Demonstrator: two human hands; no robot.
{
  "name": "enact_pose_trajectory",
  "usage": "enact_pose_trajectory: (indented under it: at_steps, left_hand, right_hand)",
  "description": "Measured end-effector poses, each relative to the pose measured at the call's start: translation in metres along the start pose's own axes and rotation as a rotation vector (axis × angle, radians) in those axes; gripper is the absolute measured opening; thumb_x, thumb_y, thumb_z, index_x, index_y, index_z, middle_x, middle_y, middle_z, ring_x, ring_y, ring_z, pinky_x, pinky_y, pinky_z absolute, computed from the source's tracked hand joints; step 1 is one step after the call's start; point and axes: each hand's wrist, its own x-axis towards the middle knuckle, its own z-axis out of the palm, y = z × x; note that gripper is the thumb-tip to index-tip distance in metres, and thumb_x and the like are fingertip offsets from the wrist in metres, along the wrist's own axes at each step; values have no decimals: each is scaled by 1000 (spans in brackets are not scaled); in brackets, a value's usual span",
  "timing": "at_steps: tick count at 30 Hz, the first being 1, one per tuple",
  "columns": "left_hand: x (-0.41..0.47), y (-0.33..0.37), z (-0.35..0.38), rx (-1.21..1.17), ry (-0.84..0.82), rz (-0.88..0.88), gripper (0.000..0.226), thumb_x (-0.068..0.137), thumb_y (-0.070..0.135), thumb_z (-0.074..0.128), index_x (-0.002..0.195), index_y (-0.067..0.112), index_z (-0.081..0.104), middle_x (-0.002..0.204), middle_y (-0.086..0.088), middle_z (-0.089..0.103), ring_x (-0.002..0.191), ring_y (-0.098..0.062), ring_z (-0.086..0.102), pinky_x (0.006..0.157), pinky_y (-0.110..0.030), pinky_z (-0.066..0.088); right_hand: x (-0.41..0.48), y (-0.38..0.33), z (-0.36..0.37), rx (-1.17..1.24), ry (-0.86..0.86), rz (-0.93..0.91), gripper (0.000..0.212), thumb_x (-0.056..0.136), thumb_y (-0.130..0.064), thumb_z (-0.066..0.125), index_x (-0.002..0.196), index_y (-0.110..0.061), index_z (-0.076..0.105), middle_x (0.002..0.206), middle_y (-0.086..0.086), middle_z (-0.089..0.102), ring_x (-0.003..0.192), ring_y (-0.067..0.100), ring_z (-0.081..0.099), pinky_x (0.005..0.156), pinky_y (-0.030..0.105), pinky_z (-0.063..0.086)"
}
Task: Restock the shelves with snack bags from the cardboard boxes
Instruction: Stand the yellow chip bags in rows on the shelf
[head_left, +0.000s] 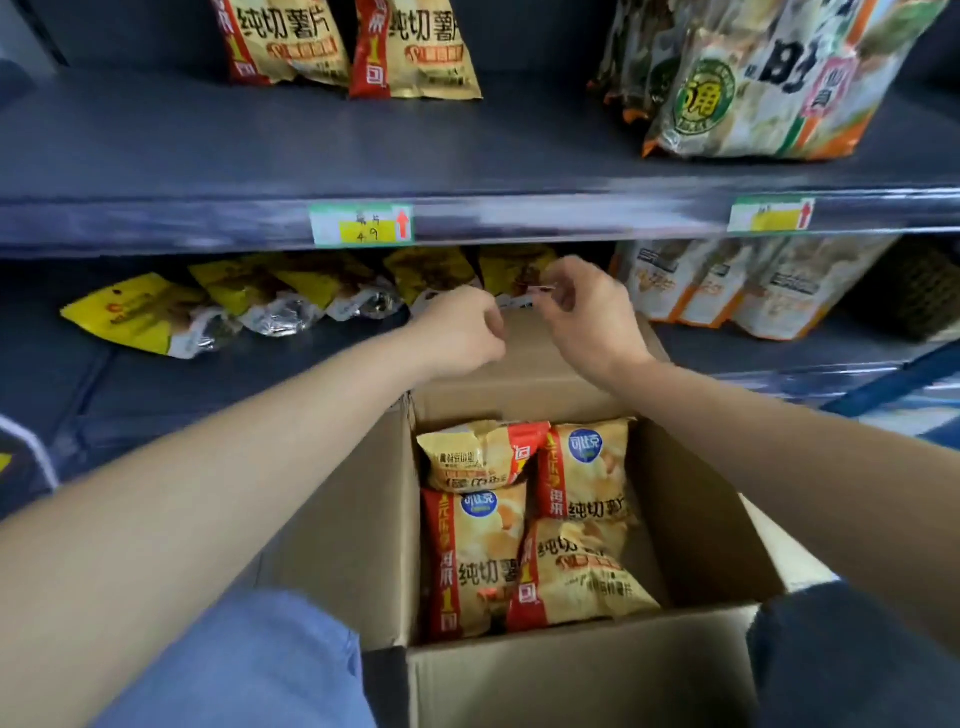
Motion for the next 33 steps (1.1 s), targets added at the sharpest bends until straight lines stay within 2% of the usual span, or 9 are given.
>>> enact_pose_trajectory:
  at_steps: [3,6,11,15,18,22,25,29,33]
  left_hand:
    - [-7,-17,49,207,-268,-163,35,82,20,69,113,6,60,114,-9,61,96,-24,57,73,-30,44]
    - [-9,-41,79,340,-326,-253,41,84,19,68,119,4,54,121,-13,59,98,-25,56,74,-31,43]
    - [-2,-68,108,375,-273,-282,75,85,15,68,147,8,28,154,-13,29,137,-31,35,108,-35,35]
    - [8,-70,124,563,-312,-258,76,78,39,75,141,17,39,146,-6,42,134,-31,37,112,-45,29]
    - [15,-63,136,673,-255,-197,72,77,49,71,136,18,44,141,-4,48,132,-29,39,107,-47,24]
    - [28,-55,152,443,-267,-122,89,75,32,77,146,20,24,147,-6,39,132,-30,41,105,-50,35]
    - [33,-49,161,471,-308,-86,97,76,27,77,150,22,15,151,-6,34,133,-31,39,105,-48,37]
    - [36,-45,168,550,-259,-23,81,78,16,70,146,20,25,144,-7,42,129,-30,42,101,-45,41]
    - [36,-47,156,468,-240,-24,62,78,18,70,135,20,43,132,-6,50,122,-28,49,97,-43,45]
  right_hand:
    - [-18,49,18,-68,-189,226,30,92,-22,57,119,-11,58,105,10,65,102,27,58,85,30,43]
    - [-29,88,34,-66,-343,412,37,90,-29,60,122,-10,57,118,12,63,109,27,58,89,30,45]
    - [-50,133,61,-161,-473,624,44,89,-35,63,113,1,62,103,14,64,101,29,62,80,32,50]
    - [-65,164,76,-173,-426,841,85,84,-37,69,145,-1,22,142,18,35,132,33,37,107,38,34]
    - [-72,184,81,-38,-438,974,99,79,-32,75,148,-5,9,148,19,27,135,35,34,111,42,35]
    - [-72,197,85,92,-496,989,101,74,-28,81,146,-6,13,144,17,37,128,33,46,104,46,44]
    - [-68,202,82,168,-467,1009,104,72,-22,82,145,-7,10,142,18,40,127,35,47,103,47,44]
    - [-65,204,79,258,-458,1046,101,72,-17,82,145,-8,12,138,18,45,125,36,50,100,47,45]
    - [-65,206,78,340,-553,1038,68,70,-14,82,128,-5,49,127,14,60,113,32,59,96,46,49]
